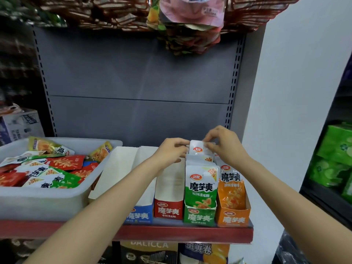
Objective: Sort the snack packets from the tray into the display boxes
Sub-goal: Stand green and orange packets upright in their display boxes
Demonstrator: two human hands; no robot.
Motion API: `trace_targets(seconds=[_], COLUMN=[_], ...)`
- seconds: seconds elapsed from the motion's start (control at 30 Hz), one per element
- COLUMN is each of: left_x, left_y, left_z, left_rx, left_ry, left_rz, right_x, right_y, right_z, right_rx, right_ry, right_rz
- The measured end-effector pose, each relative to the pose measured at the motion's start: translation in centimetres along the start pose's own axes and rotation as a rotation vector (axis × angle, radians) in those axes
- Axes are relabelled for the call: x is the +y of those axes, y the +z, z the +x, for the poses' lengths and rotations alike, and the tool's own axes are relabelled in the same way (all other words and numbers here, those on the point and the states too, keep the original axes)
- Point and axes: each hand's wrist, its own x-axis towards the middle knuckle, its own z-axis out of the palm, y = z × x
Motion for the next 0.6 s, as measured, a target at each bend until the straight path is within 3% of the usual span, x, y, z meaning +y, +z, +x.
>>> trace_targets(seconds=[0.1,0.27,0.47,0.6], left_x=[-0.1,-0.3,-1.5,-4.0], left_y=[-0.1,-1.2,-5.4,-10.6], left_z=[0.0,-0.3,-1.9,-3.9], left_rx=[0.005,0.028,0.229,0.356], left_ry=[-0.017,0.03,0.147,0.133], left_rz=[-0.017,-0.011,0.145,0.315], right_x=[-0.2,-1.7,-6.9,-12.5], right_y=[0.6,0.2,1.5,4.7], right_z=[-0.1,0.4,2.1,3.5], right_rx=[-0.066,-0.014,-0.081,-0.175], right_ry=[-0.019,-0.033,-0.093,-0.128], right_rz=[-0.062,-0.028,0.094,0.215])
